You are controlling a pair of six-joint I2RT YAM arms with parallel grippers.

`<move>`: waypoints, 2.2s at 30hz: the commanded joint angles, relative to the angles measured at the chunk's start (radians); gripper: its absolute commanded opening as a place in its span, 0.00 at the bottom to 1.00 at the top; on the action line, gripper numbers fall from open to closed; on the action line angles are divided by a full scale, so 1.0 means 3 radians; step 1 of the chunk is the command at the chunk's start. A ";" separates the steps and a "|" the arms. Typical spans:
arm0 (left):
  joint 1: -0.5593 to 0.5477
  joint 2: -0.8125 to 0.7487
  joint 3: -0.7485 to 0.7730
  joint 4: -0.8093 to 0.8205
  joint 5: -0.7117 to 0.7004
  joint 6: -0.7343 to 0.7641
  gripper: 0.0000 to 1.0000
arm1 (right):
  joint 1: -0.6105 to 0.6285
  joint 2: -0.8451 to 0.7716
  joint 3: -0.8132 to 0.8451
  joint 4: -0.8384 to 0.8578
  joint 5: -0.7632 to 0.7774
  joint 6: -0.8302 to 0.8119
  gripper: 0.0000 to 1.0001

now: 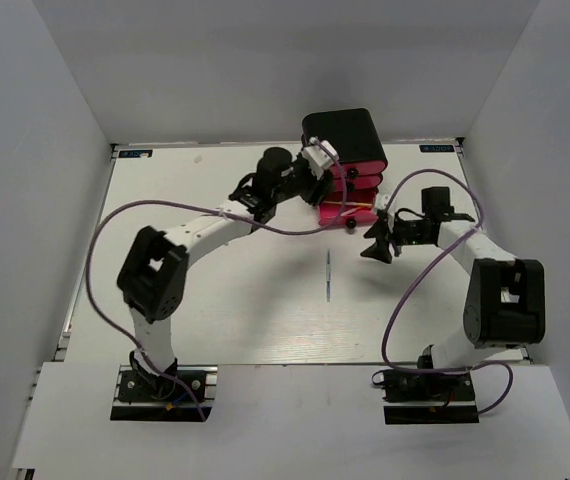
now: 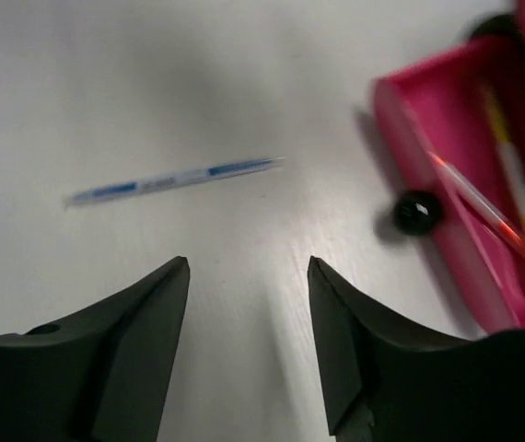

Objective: Sort the stationery into containers
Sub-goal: Pick up the pen from the center of the board.

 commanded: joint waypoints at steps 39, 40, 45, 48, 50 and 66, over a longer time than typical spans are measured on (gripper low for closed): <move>-0.0007 -0.3737 -0.2754 -0.1152 -0.1613 -0.2320 0.92 | 0.1726 0.1620 0.1528 -0.2310 0.1701 -0.4642 0.50; -0.0007 -0.3702 -0.2754 -0.1182 -0.1613 -0.2351 0.92 | 0.1737 0.1630 0.1523 -0.2310 0.1717 -0.4616 0.47; -0.0007 -0.3605 -0.2723 -0.1213 -0.1613 -0.2540 0.92 | 0.1757 0.1631 0.1395 -0.2238 0.1768 -0.4504 0.34; -0.0007 -0.3574 -0.2723 -0.1213 -0.1613 -0.2540 0.92 | 0.1762 0.1569 0.1313 -0.2126 0.1727 -0.4259 0.15; -0.0007 -0.3543 -0.2693 -0.1213 -0.1613 -0.2540 0.93 | 0.1757 0.1544 0.1303 -0.2156 0.1676 -0.4106 0.02; -0.0007 -0.3334 -0.2688 -0.0998 -0.1546 -0.2571 0.93 | 0.1461 0.0802 0.1625 -0.0725 0.1732 -0.0786 0.00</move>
